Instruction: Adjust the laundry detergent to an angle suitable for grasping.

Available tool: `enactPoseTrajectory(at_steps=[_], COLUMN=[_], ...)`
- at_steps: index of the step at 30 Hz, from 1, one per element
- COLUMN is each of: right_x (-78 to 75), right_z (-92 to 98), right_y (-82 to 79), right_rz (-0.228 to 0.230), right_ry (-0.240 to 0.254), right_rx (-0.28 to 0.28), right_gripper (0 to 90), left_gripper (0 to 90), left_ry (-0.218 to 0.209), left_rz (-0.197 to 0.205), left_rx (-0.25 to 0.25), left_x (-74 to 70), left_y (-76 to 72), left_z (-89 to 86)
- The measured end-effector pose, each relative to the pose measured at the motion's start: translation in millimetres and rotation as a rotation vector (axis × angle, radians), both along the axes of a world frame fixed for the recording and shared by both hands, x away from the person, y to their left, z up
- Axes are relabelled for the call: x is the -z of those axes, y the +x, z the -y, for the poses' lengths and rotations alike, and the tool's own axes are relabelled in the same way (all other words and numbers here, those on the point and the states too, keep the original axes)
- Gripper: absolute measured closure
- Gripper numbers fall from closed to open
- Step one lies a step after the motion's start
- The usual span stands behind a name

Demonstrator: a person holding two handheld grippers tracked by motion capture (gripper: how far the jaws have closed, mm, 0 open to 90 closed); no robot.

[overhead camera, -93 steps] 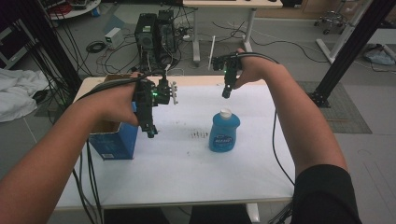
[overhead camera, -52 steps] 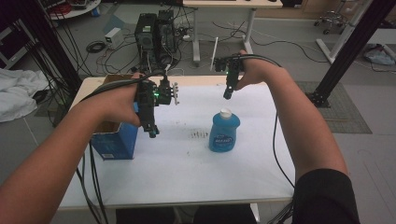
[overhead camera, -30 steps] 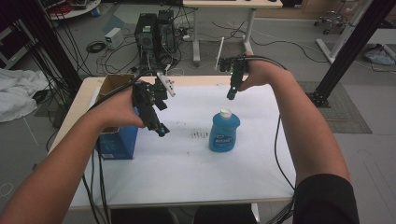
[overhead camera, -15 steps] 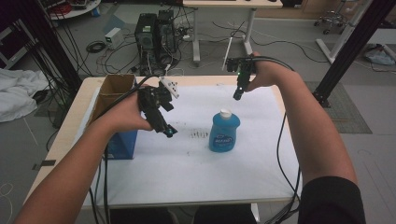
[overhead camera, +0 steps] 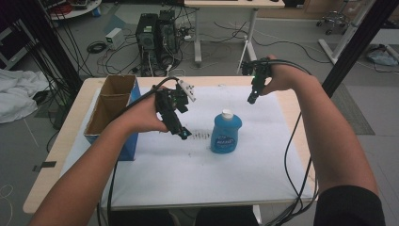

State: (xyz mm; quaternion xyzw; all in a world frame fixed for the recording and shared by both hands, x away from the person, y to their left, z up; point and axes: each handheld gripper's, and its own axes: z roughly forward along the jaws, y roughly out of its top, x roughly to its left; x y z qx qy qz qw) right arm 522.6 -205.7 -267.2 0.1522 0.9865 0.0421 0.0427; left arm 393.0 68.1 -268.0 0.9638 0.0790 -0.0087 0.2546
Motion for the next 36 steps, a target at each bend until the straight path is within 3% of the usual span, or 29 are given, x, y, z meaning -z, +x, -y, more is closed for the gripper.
enactPoseTrajectory(at_steps=[7, 25, 36], right_x=[3.4, 8.6, 13.5], right_z=[11.8, 17.9, 17.8], right_y=[-5.5, -5.8, -4.3], right_rz=[-0.008, -0.009, -0.011], right_ry=[0.000, 0.022, 0.018], right_rx=[0.016, 0.009, 0.000], right_gripper=[11.8, 11.8, 11.8], left_gripper=[5.4, 5.4, 5.4], left_ry=[-0.022, -0.081, -0.032], left_rz=[0.034, 0.026, 0.027], left_rx=[0.010, -0.007, 0.012], left_x=[2.7, 16.3, 15.8], left_y=[3.6, 19.4, 23.6], left_z=[11.4, 38.3, 66.4])
